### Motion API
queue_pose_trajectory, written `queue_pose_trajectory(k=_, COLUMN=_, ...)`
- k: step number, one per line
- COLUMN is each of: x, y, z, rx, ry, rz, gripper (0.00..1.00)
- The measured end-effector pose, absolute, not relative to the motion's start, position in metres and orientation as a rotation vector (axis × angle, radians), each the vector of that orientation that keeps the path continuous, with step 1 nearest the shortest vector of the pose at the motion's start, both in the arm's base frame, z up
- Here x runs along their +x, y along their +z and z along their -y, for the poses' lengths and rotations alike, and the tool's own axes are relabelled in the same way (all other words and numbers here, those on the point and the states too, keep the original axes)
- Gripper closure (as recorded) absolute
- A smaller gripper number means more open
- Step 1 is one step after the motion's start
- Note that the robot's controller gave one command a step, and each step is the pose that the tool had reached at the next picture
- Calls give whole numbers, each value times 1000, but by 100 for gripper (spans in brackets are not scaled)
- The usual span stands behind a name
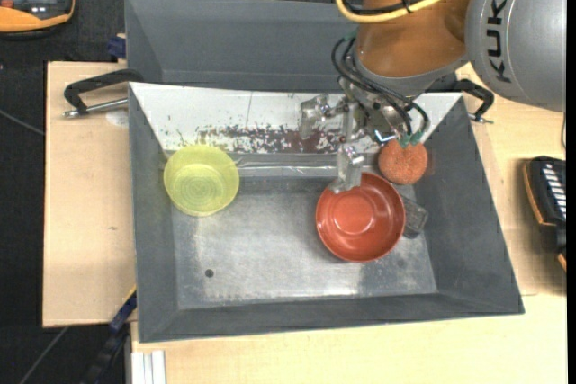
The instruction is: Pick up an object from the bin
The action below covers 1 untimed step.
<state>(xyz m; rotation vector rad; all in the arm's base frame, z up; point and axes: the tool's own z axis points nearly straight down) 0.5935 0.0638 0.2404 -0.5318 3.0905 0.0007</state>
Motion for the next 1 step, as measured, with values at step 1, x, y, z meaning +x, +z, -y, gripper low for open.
queue_pose_trajectory(k=1, x=593, y=362, z=-32, rx=-751, ry=-5, rz=-3028, gripper=0)
